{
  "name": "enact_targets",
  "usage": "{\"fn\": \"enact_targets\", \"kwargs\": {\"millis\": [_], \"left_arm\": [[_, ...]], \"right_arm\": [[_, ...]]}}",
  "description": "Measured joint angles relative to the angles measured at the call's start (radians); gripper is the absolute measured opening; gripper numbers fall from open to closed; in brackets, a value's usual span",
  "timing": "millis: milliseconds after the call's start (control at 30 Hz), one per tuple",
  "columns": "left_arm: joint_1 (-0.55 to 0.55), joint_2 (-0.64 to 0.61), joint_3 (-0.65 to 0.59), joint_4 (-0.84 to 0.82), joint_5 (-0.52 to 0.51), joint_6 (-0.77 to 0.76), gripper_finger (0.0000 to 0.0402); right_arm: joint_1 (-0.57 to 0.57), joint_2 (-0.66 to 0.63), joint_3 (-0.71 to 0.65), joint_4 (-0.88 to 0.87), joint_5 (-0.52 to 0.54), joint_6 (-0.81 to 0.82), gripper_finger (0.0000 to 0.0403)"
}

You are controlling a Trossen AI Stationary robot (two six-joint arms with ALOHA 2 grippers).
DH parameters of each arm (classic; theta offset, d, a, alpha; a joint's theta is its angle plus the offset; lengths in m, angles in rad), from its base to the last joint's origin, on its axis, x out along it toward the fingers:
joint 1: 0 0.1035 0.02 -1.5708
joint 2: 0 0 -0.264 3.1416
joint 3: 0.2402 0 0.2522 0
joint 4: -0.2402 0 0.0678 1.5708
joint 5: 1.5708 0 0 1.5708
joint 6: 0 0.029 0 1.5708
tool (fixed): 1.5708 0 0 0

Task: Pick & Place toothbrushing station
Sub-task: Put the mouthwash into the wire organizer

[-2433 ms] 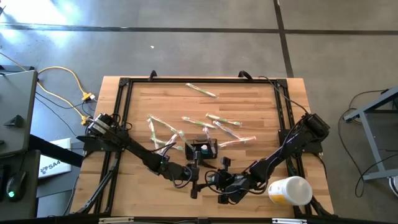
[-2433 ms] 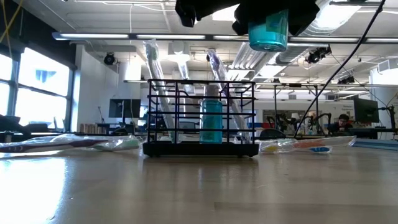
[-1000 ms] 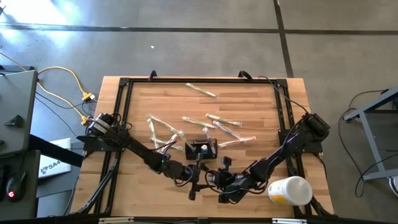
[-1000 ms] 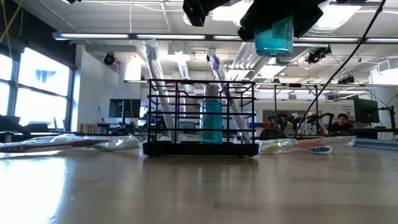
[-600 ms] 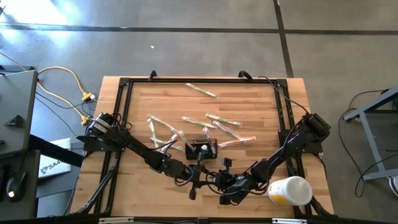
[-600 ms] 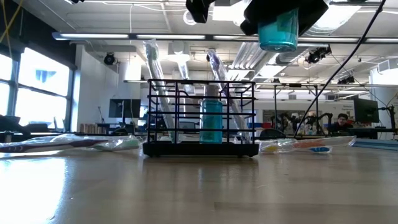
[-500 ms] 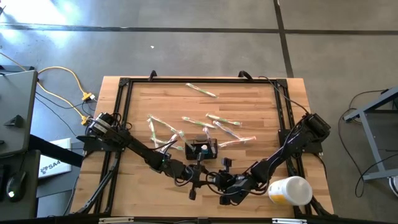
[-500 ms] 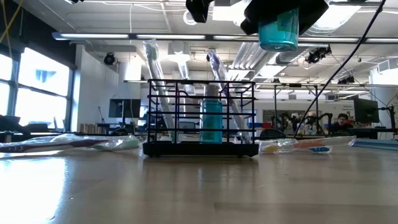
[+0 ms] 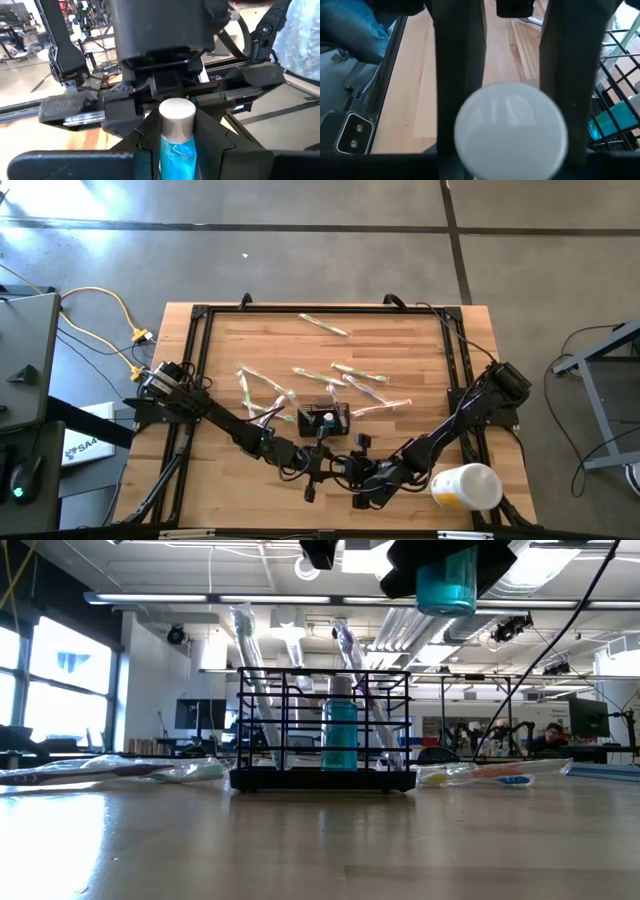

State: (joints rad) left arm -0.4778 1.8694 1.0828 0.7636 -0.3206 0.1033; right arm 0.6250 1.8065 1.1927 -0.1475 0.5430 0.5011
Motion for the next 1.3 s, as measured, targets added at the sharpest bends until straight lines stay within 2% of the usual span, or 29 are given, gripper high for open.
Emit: {"fn": "enact_targets", "kwargs": {"millis": [433, 700, 967, 1100, 1300], "left_arm": [[-0.025, -0.001, 0.002, -0.013, -0.062, 0.023, 0.0077], [-0.034, -0.003, 0.002, -0.026, -0.060, 0.027, 0.0077], [-0.060, -0.067, -0.002, -0.093, -0.064, 0.032, 0.0077], [-0.069, -0.076, -0.002, -0.103, -0.073, 0.031, 0.0077], [-0.077, -0.080, -0.002, -0.113, -0.088, 0.039, 0.0077]], "right_arm": [[0.012, 0.001, 0.001, -0.032, 0.014, -0.005, 0.0102], [0.014, -0.007, 0.001, -0.049, 0.000, 0.003, 0.0101], [0.023, -0.027, 0.001, -0.037, -0.005, -0.022, 0.0102], [0.023, -0.024, -0.003, -0.035, -0.058, -0.036, 0.0127], [0.021, -0.026, -0.002, -0.046, -0.079, -0.016, 0.0200]]}}
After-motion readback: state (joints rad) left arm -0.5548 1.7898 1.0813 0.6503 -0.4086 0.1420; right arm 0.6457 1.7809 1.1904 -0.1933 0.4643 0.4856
